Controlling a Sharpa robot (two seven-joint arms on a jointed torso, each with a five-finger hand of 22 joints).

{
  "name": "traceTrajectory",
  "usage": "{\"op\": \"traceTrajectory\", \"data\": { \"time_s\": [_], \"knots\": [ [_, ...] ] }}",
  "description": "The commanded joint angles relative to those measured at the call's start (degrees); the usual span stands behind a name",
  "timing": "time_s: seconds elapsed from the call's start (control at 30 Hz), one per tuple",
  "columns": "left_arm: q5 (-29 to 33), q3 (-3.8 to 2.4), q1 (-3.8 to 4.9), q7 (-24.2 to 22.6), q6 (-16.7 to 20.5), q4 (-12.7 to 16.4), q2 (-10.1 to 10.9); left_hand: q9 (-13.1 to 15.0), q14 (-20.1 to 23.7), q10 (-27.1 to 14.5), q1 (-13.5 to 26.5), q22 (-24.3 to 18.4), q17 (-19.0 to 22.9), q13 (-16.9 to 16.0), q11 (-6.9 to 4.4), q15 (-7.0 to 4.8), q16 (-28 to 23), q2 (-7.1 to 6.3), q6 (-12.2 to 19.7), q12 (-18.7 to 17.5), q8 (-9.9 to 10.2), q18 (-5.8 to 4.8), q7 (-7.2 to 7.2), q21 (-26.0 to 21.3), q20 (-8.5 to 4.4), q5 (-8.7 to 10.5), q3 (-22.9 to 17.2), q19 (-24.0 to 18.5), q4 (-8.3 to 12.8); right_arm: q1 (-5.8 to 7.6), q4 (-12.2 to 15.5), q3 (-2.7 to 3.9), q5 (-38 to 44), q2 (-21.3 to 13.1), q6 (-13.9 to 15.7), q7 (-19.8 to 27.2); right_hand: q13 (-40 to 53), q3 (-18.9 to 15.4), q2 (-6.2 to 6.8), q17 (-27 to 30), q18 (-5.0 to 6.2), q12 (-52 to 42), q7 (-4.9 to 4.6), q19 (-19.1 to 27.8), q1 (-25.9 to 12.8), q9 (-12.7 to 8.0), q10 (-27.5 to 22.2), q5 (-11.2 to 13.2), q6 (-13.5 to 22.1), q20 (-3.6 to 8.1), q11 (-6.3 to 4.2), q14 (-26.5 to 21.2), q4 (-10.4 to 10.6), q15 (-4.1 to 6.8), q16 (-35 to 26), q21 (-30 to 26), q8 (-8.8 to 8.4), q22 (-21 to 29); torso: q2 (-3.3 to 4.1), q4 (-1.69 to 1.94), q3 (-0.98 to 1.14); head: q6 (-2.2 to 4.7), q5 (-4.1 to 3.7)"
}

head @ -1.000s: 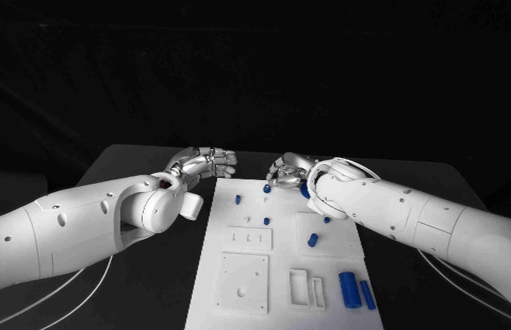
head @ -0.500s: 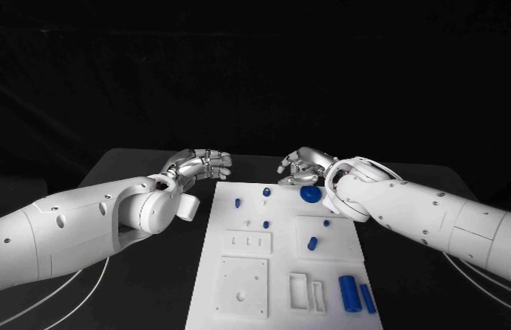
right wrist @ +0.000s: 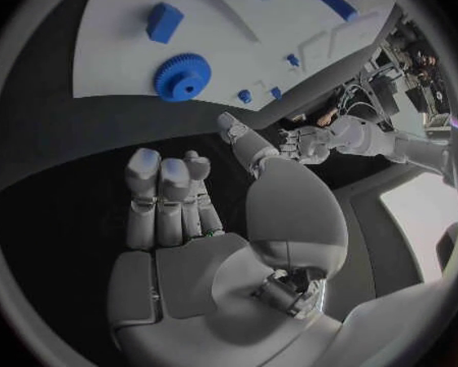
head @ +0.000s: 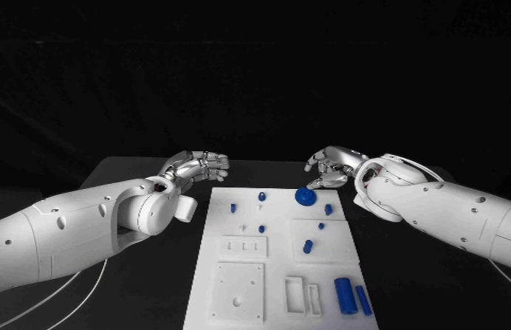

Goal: Assemble the parts on the task board

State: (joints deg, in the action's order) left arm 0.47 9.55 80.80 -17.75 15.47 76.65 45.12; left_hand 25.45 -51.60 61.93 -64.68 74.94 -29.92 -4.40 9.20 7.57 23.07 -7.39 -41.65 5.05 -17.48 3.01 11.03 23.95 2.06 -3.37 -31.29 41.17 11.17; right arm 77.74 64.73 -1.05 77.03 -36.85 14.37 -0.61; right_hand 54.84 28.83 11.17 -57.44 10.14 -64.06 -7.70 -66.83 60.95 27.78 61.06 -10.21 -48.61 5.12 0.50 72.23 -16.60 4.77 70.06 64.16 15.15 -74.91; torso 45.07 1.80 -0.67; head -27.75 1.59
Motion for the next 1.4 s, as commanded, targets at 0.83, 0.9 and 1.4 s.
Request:
{"op": "traceTrajectory", "data": {
  "time_s": [0.83, 0.9, 1.4],
  "knots": [
    [-0.78, 0.08, -0.02, -0.72, -1.59, 0.56, -0.27, -0.08, -0.12, -0.19, 0.63, 1.16, -0.15, 0.16, 0.18, 0.29, -0.31, -0.13, -0.33, -0.28, -0.09, 1.04, 0.86, 0.35, 0.02, -0.08, -0.01, -0.55, 0.47, -2.56, -5.33, -0.78, 5.19, 3.50, -2.74, 1.20, 0.22, -1.80, -1.54, -0.37, 4.86, -1.69, -0.85, 0.01, -0.69, -0.44, -5.22, 0.09, -1.33, -0.27, 1.57, 0.12, 0.84, -0.53, 0.06, -0.45, 0.02, -0.54, -0.05, -0.06, 0.04, -1.23, -0.32],
    [-0.86, 0.08, -0.02, -0.68, -1.59, 0.54, -0.31, -0.09, -0.11, -0.20, 0.64, 1.16, -0.15, 0.16, 0.20, 0.29, -0.31, -0.12, -0.32, -0.29, -0.09, 1.03, 0.86, 0.35, 0.03, -0.08, -0.01, -0.55, 0.46, -2.66, -5.38, -0.79, 5.11, 3.62, -3.03, 1.20, 0.22, -1.58, -1.89, -0.39, 4.86, -1.79, -0.75, -0.03, -0.84, -0.45, -5.18, 0.20, -1.63, -0.30, 1.47, 0.16, 0.99, -0.43, 0.06, -0.46, 0.15, -0.55, -0.05, -0.06, 0.04, -1.31, -0.31],
    [-0.92, 0.07, -0.02, -0.56, -1.75, 0.49, -0.38, -0.10, -0.10, -0.23, 0.67, 1.15, -0.17, 0.19, 0.29, 0.30, -0.34, -0.07, -0.31, -0.33, -0.08, 1.03, 0.87, 0.35, 0.03, -0.08, -0.02, -0.57, 0.44, -3.37, -6.51, -0.99, 5.03, 4.41, -4.16, 1.11, -0.04, 4.93, -2.98, -0.58, 4.86, -2.23, -0.21, -0.30, -1.23, -1.05, -5.19, 4.43, -3.09, -0.45, 0.96, 0.34, 4.89, 0.07, -0.09, -0.50, 0.43, -0.74, -0.12, -0.13, -0.01, -1.65, -0.28]
  ]
}}
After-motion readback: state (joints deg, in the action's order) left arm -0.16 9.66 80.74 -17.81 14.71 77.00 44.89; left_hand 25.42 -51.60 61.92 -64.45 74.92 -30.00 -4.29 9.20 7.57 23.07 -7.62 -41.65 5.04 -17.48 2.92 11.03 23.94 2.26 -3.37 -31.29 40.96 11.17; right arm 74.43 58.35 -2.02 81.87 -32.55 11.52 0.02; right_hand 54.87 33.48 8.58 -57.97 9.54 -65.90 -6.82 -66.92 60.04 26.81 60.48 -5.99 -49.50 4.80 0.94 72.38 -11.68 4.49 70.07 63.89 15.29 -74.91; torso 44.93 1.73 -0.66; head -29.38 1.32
